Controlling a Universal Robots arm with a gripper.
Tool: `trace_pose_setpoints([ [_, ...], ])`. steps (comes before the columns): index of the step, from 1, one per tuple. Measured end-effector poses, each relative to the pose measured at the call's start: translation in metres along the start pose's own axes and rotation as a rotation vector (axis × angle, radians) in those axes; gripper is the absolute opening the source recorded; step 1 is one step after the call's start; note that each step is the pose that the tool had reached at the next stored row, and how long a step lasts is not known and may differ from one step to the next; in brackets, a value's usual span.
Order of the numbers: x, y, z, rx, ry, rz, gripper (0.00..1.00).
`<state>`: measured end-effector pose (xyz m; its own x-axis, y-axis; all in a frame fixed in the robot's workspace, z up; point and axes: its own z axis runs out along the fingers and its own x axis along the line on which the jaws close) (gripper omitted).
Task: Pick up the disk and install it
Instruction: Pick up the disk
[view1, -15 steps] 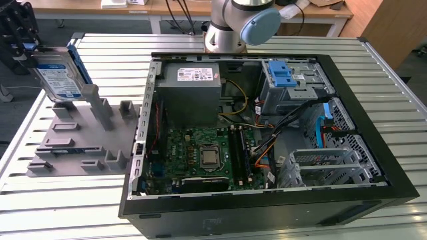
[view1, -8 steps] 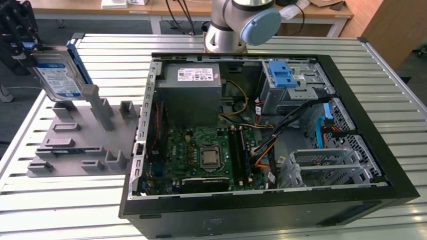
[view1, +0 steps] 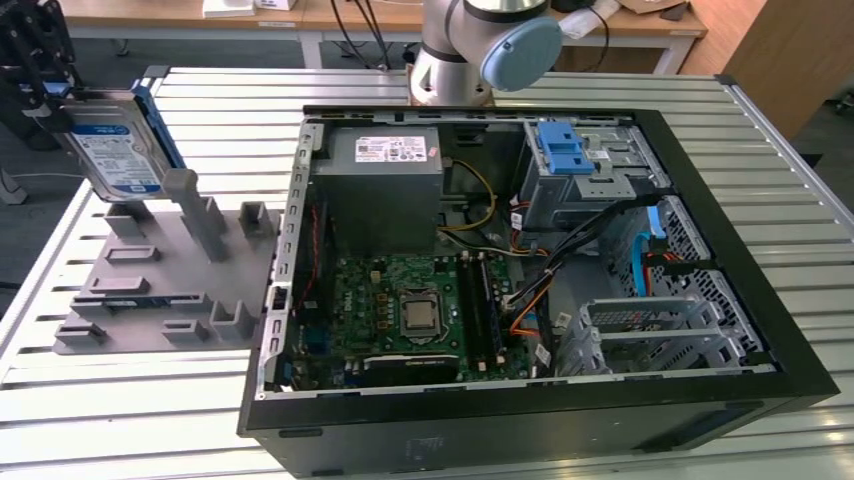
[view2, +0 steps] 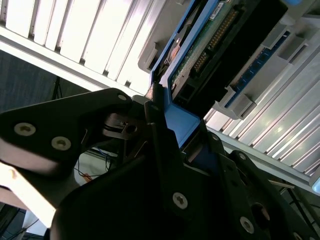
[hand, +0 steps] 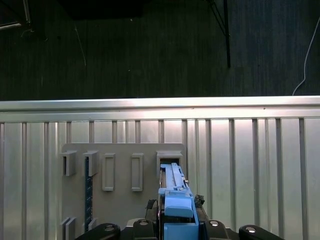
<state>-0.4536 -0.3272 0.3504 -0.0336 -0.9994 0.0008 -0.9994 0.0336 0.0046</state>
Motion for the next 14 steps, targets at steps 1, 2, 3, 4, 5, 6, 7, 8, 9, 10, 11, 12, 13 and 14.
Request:
trace_pose_setpoints([
  [1,0.0000,0.0000,-0.0001,-0.0002,0.0000,0.000,0.36],
  [2,0.0000,0.0000,-0.0002,-0.0003,0.0000,0.000,0.36],
  [3,0.0000,0.0000,-0.0001,-0.0003,0.0000,0.000,0.36],
  [4,0.0000,0.0000,-0.0002,-0.0003,0.0000,0.000,0.36],
  [5,0.0000,0.0000,-0.0001,-0.0003,-0.0012,0.000,0.36],
  [6,0.0000,0.0000,-0.0002,-0.0003,-0.0022,0.000,0.36],
  [7,0.0000,0.0000,-0.0002,-0.0003,-0.0022,0.000,0.36],
  [8,0.0000,0.0001,-0.0003,-0.0003,-0.0022,0.000,0.36],
  [9,0.0000,0.0001,-0.0007,-0.0005,-0.0021,0.000,0.36],
  [10,0.0000,0.0001,-0.0012,-0.0006,-0.0020,0.000,0.36],
  [11,0.0000,0.0000,-0.0019,-0.0005,-0.0021,0.000,0.36],
  [12,0.0000,0.0000,-0.0027,-0.0005,-0.0021,0.000,0.36],
  [13,0.0000,0.0000,-0.0035,-0.0004,-0.0021,0.000,0.36],
  [14,0.0000,0.0001,-0.0042,-0.0003,-0.0022,0.000,0.36],
])
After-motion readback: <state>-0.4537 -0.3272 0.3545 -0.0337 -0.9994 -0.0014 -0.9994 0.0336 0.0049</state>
